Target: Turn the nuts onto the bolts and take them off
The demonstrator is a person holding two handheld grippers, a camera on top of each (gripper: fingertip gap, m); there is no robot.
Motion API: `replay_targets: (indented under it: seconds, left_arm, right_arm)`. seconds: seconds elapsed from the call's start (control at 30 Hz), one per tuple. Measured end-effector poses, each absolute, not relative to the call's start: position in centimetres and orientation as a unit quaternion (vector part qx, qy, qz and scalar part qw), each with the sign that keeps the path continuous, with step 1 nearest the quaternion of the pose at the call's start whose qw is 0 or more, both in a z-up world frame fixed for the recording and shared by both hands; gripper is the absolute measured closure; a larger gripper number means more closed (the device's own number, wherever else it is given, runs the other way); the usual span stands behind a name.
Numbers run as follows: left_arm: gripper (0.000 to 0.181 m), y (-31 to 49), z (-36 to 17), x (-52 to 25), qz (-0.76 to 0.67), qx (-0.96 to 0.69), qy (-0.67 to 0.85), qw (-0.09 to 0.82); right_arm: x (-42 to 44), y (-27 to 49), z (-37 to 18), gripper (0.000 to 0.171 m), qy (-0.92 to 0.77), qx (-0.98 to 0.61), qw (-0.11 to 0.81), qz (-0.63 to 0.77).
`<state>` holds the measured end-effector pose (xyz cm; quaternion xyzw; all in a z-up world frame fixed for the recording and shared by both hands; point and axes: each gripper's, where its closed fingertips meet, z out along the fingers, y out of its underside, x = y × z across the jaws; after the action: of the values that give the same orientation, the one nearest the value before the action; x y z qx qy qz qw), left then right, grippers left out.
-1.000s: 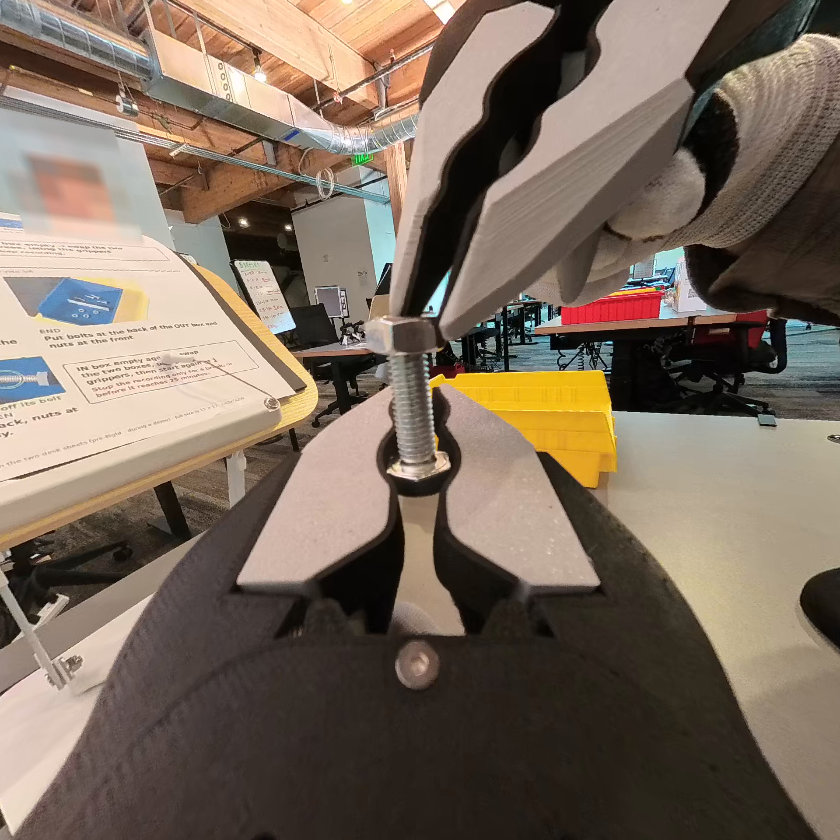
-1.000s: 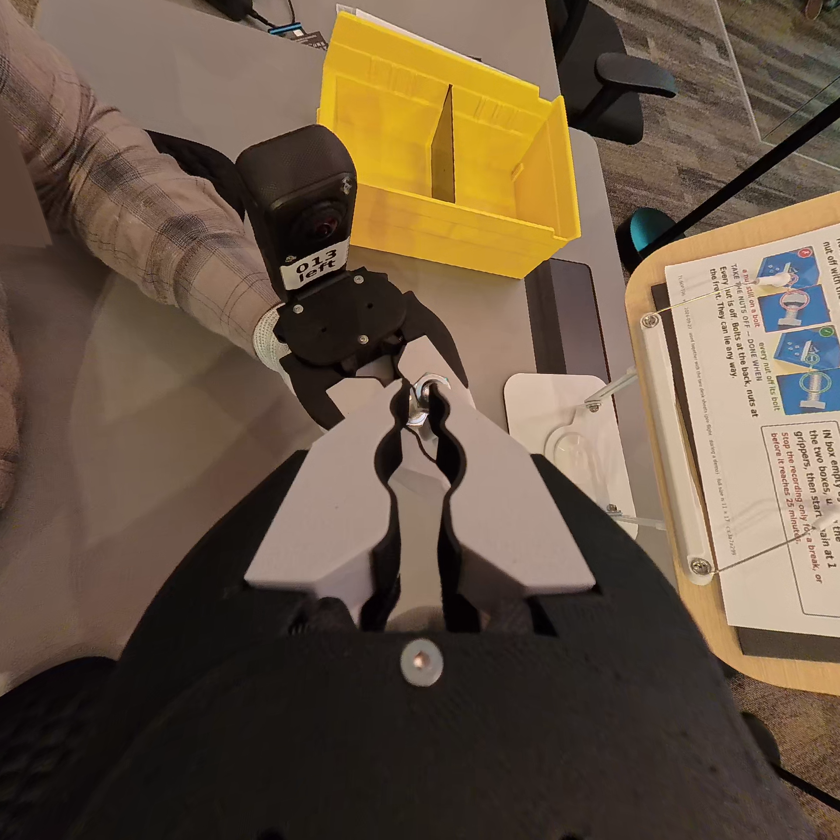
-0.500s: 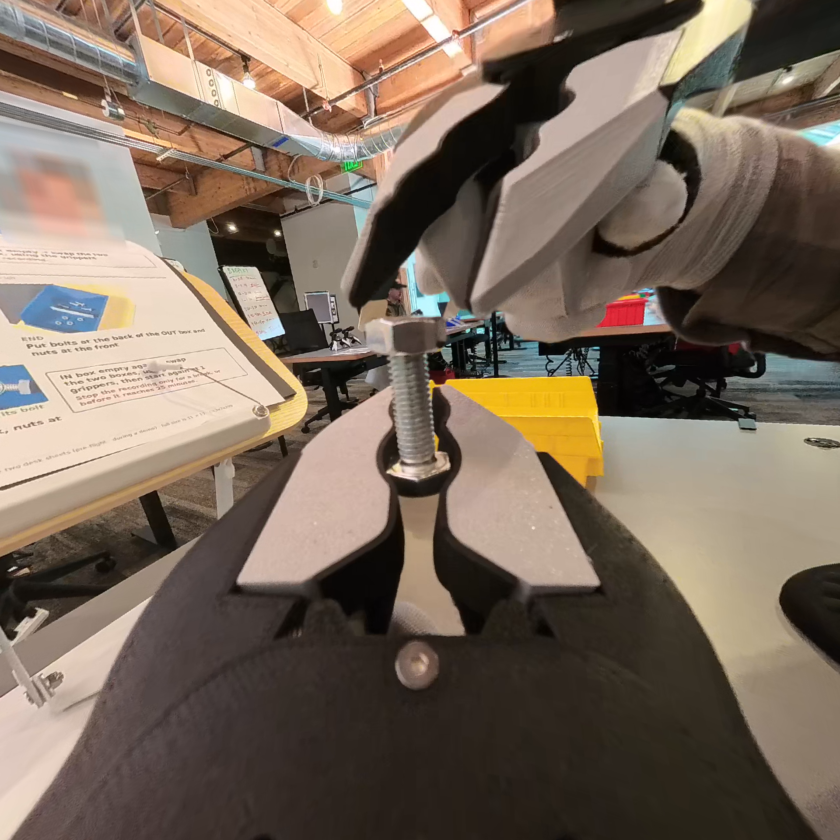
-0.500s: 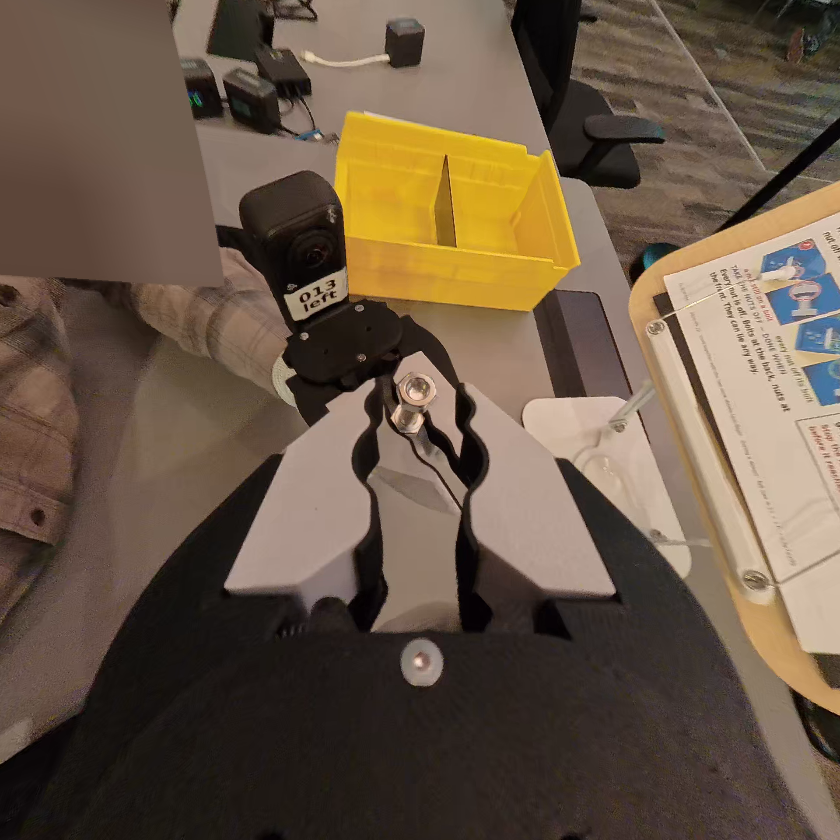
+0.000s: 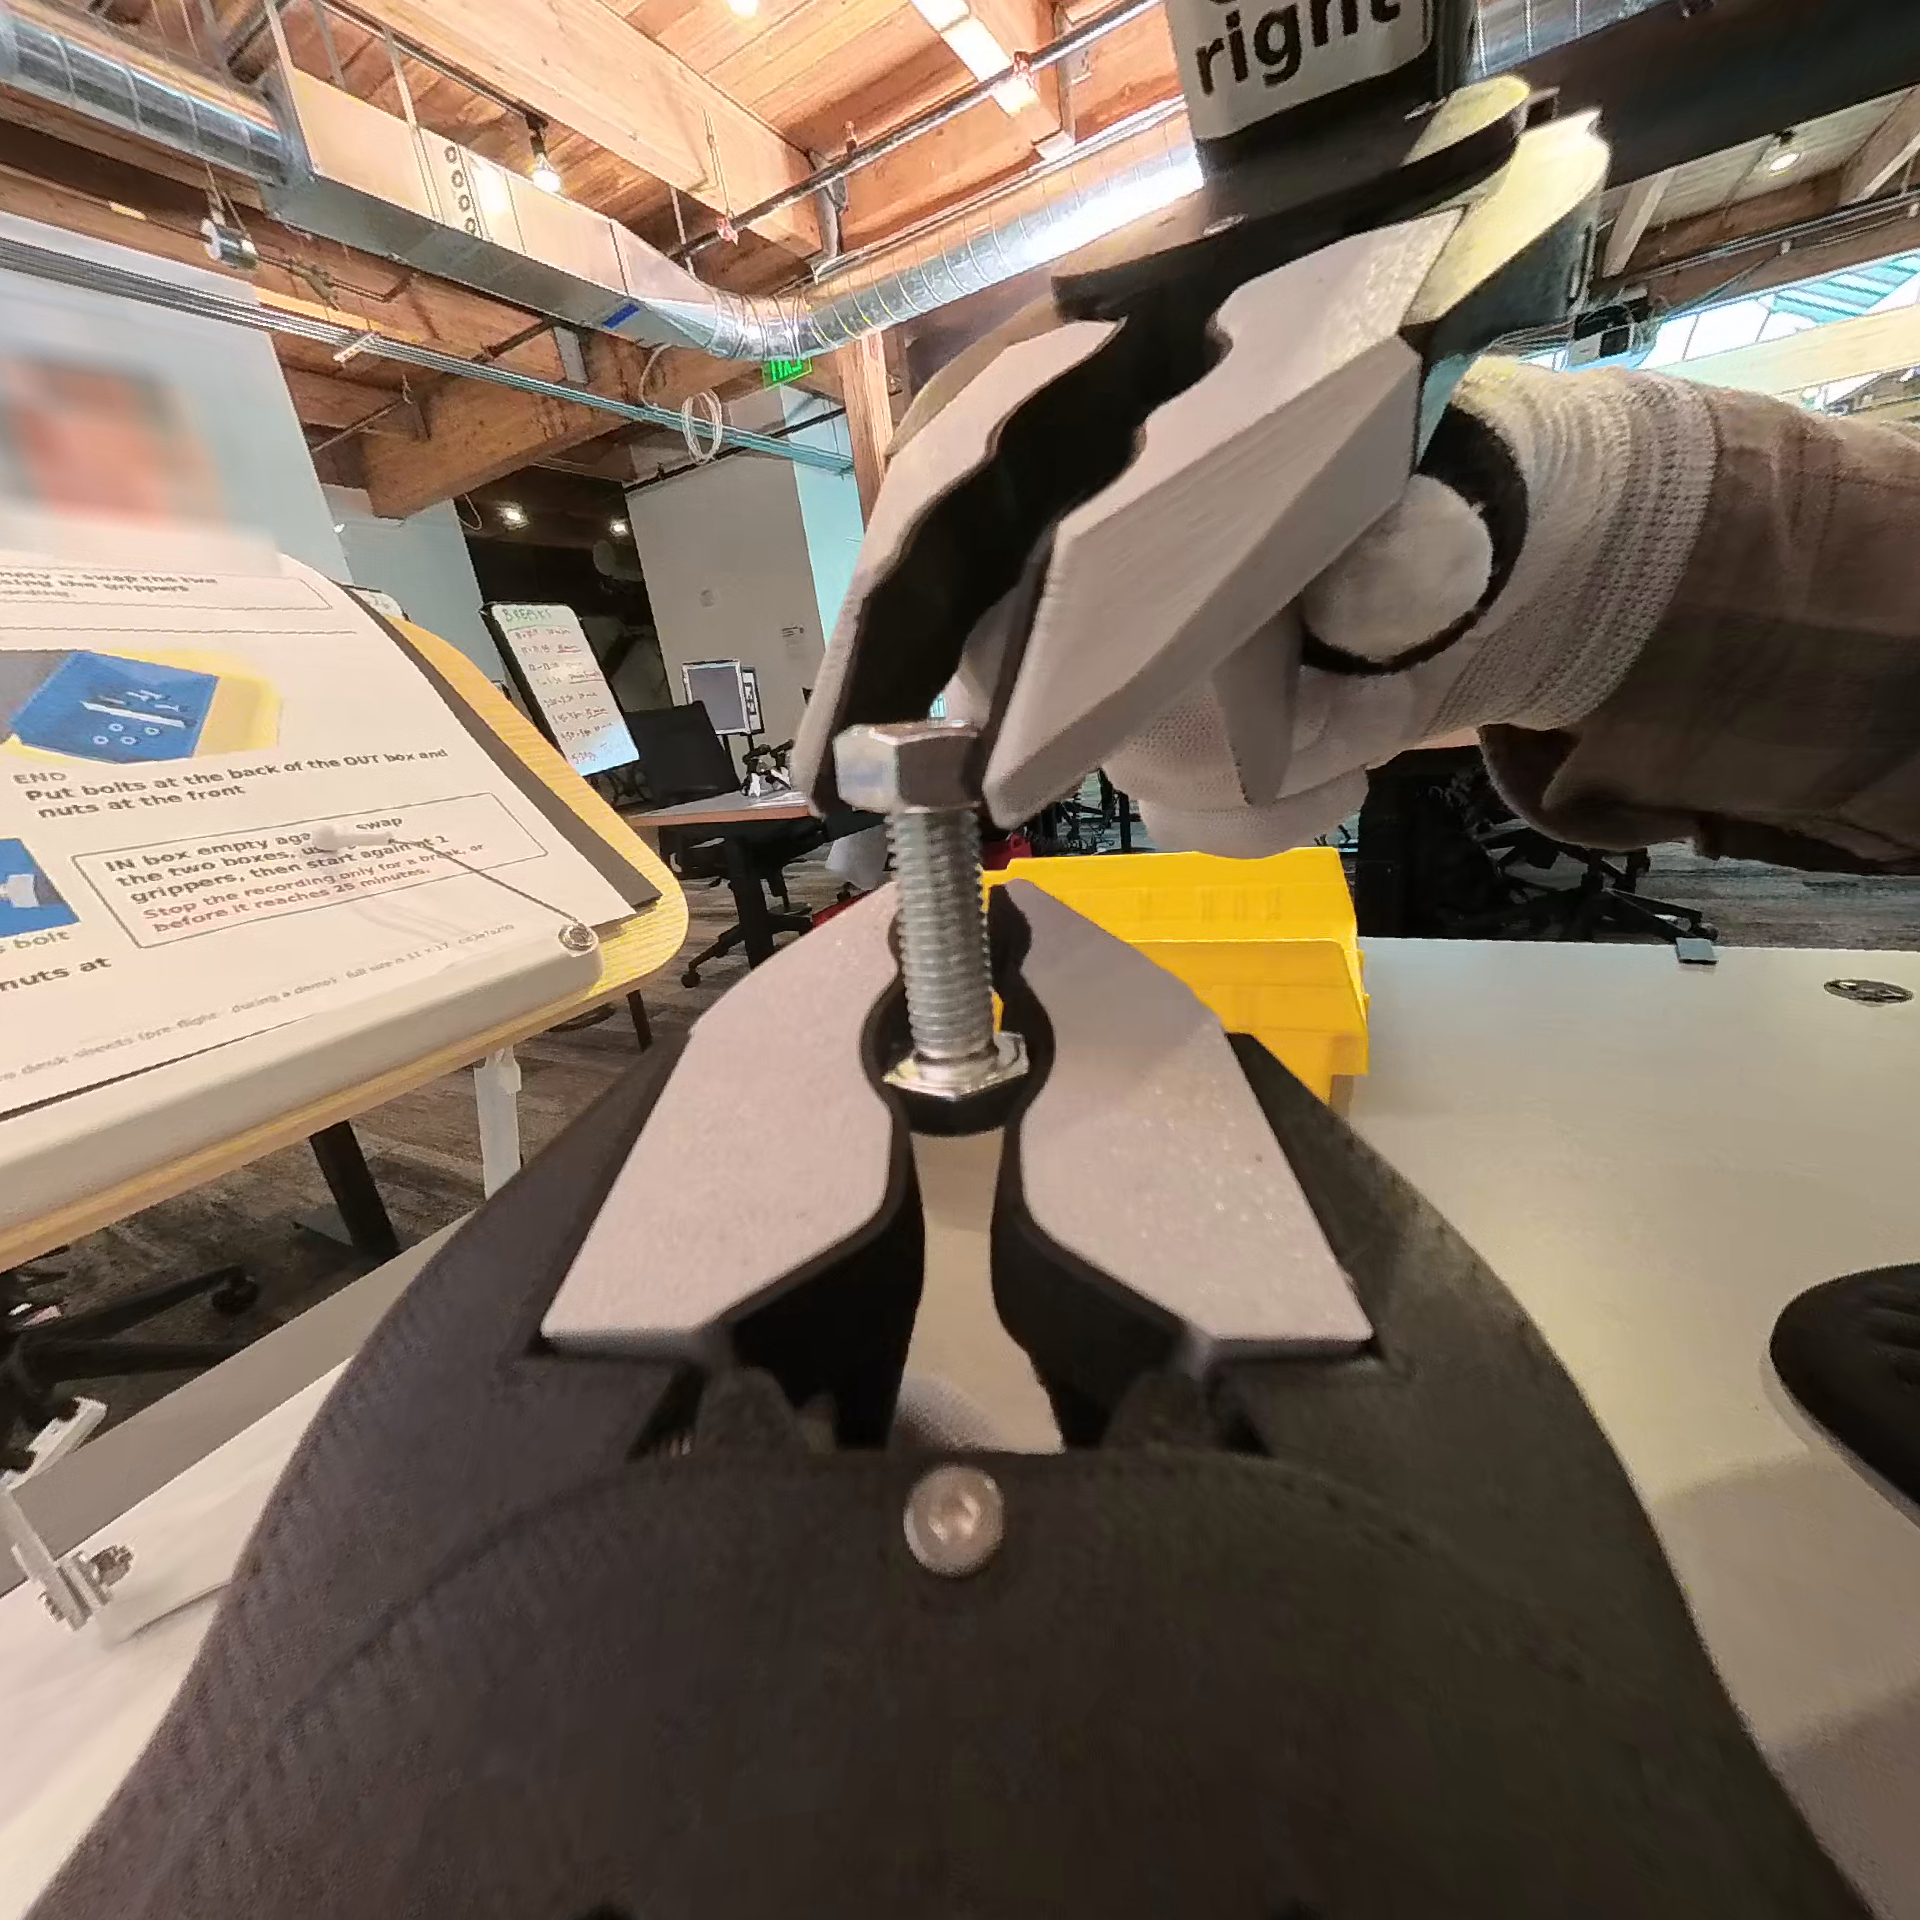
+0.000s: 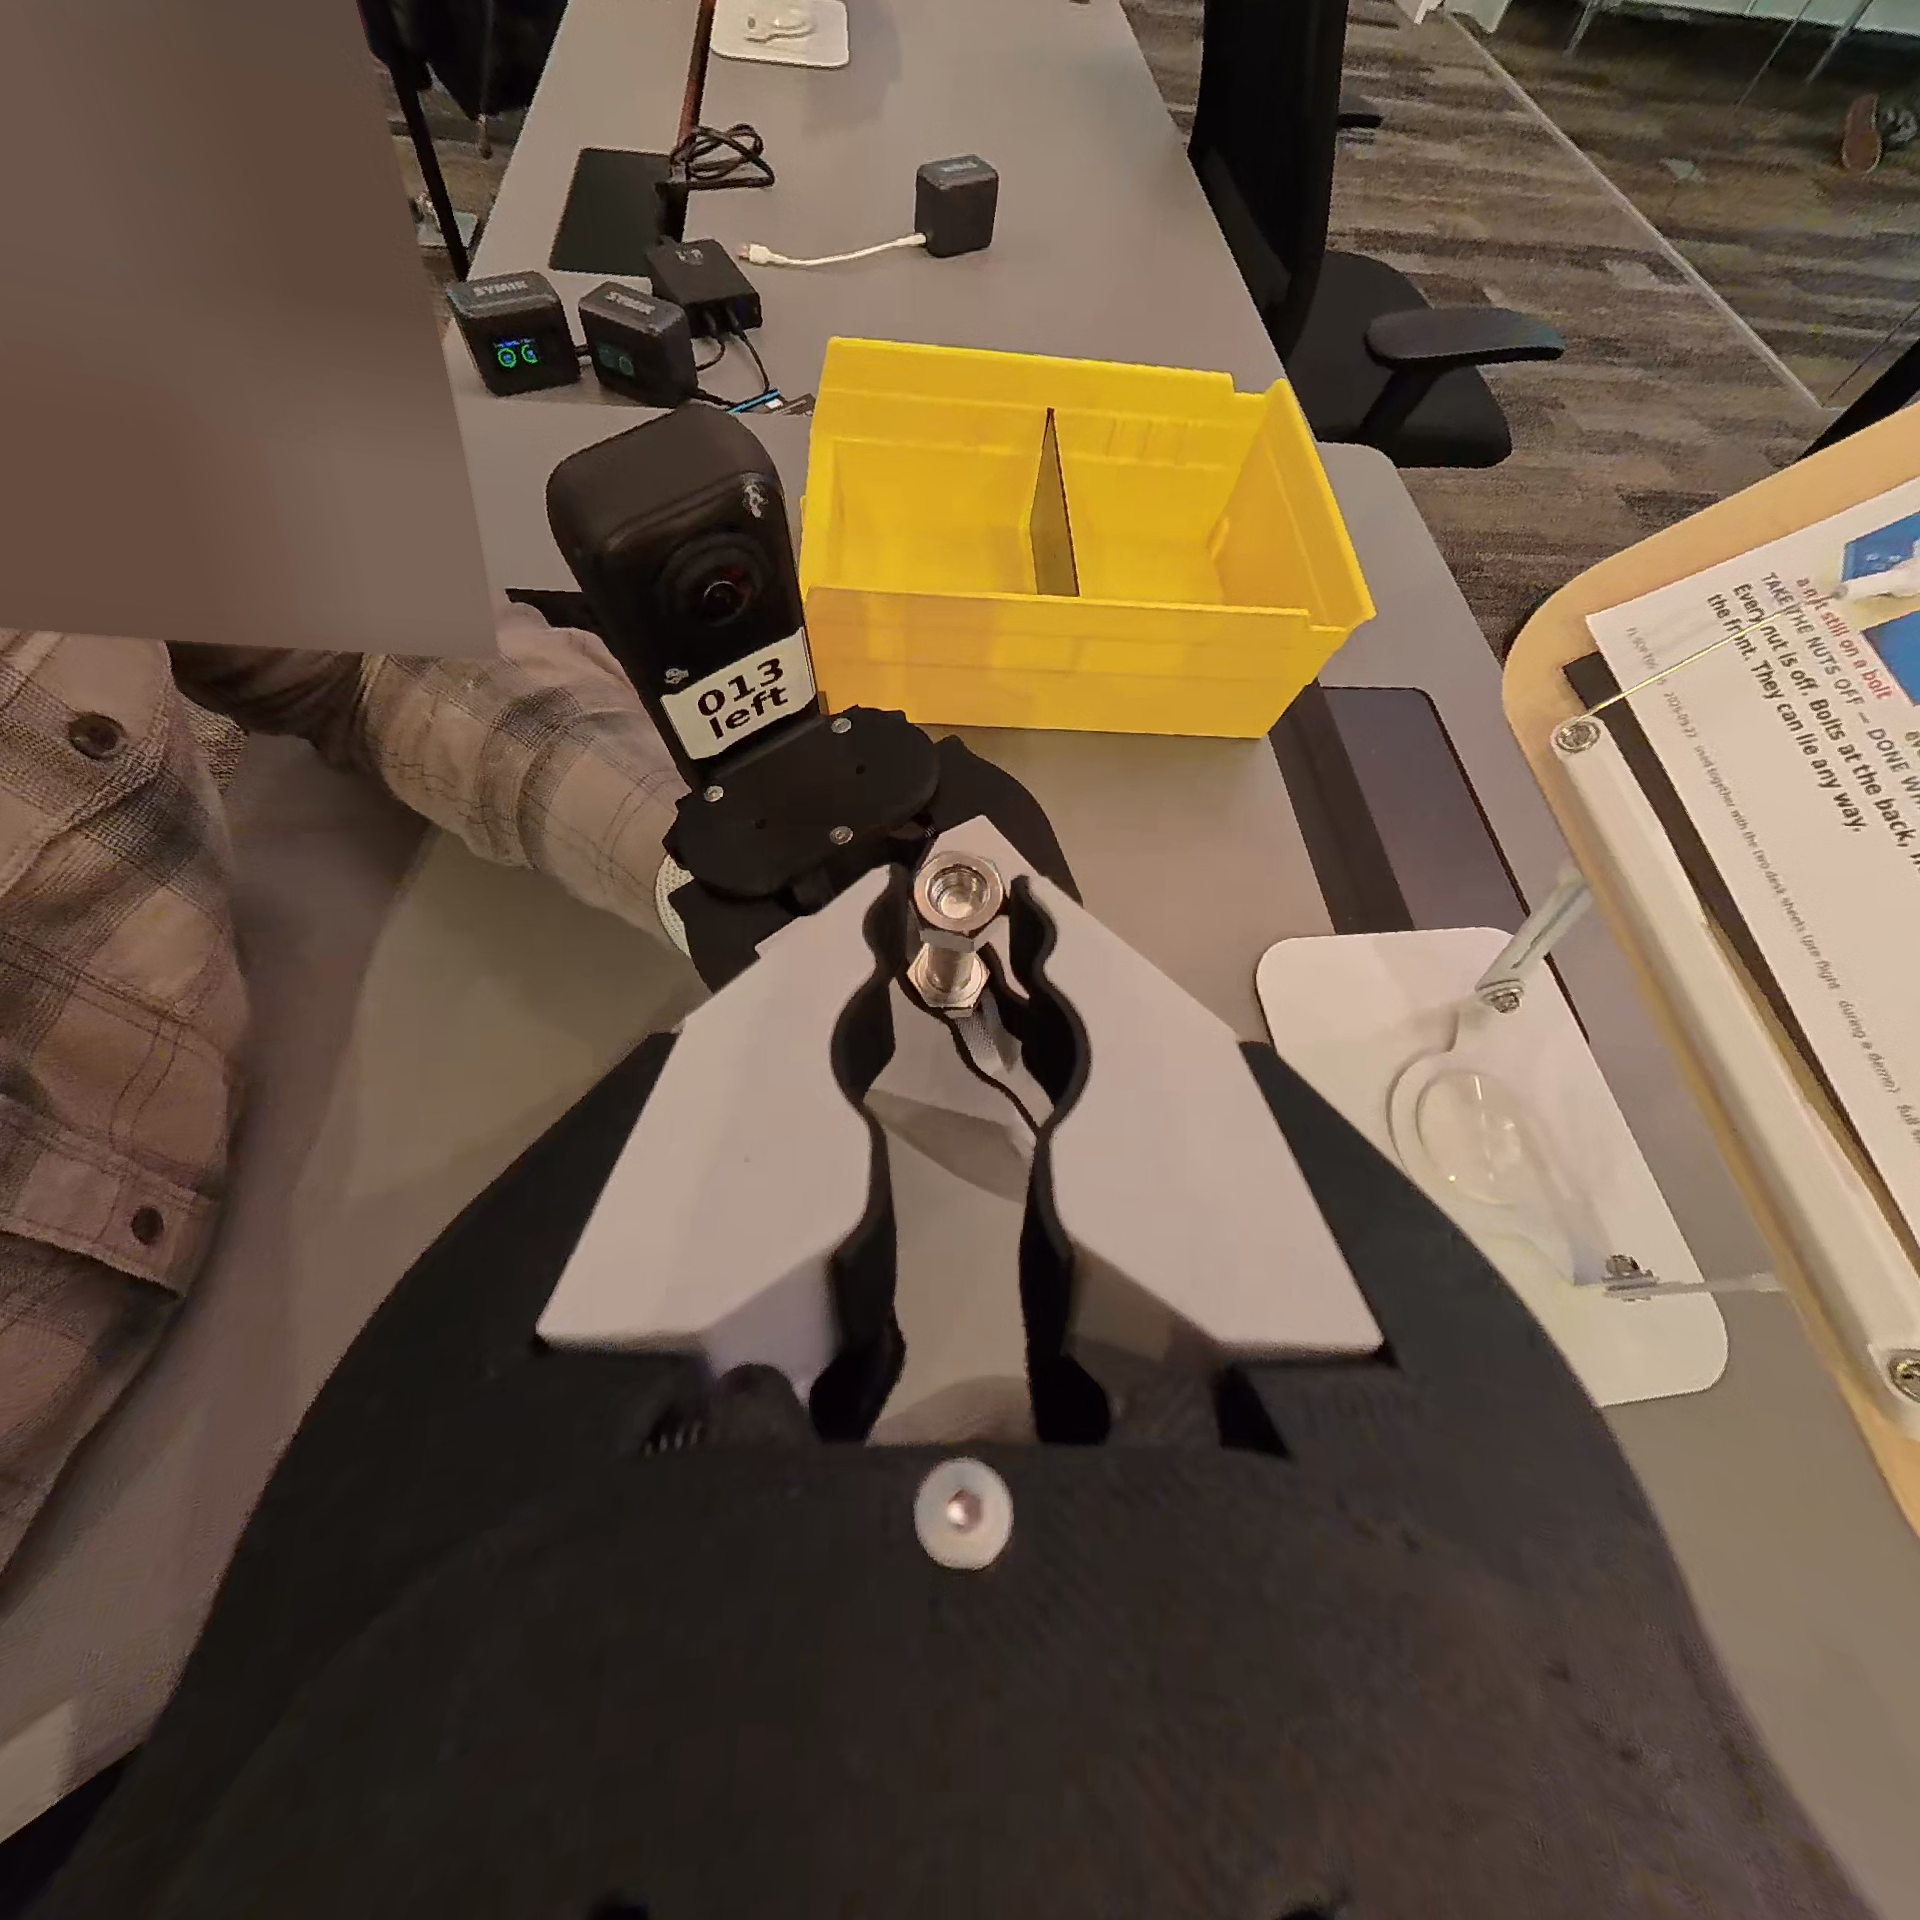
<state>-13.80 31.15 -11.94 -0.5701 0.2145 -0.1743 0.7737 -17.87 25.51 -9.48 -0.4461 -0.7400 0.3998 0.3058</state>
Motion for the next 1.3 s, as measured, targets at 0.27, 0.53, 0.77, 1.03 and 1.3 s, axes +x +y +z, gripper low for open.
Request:
replay_targets:
  seconds: [0.27,0.53,0.77,1.03,1.3]
  left_arm:
    - [0.171,31.5,-12.1,-14.1,-0.148,-0.577,0.21,0.776]
    - [0.171,32.2,-12.8,-14.7,-0.092,-0.59,0.203,0.776]
    - [0.171,32.4,-13.2,-14.9,-0.066,-0.595,0.201,0.776]
    - [0.171,32.4,-13.2,-15.0,-0.067,-0.593,0.197,0.778]
    - [0.171,32.3,-13.2,-14.8,-0.072,-0.592,0.201,0.777]
  right_arm:
    - [-17.8,25.7,-9.6,0.155,-0.735,-0.463,0.307,0.389]
    - [-17.9,26.2,-10.2,0.154,-0.696,-0.516,0.323,0.382]
    - [-17.9,26.6,-10.6,0.154,-0.669,-0.549,0.351,0.357]
    - [-18.0,26.7,-10.5,0.154,-0.641,-0.559,0.373,0.37]
    - [-17.9,26.6,-10.4,0.133,-0.634,-0.556,0.389,0.372]
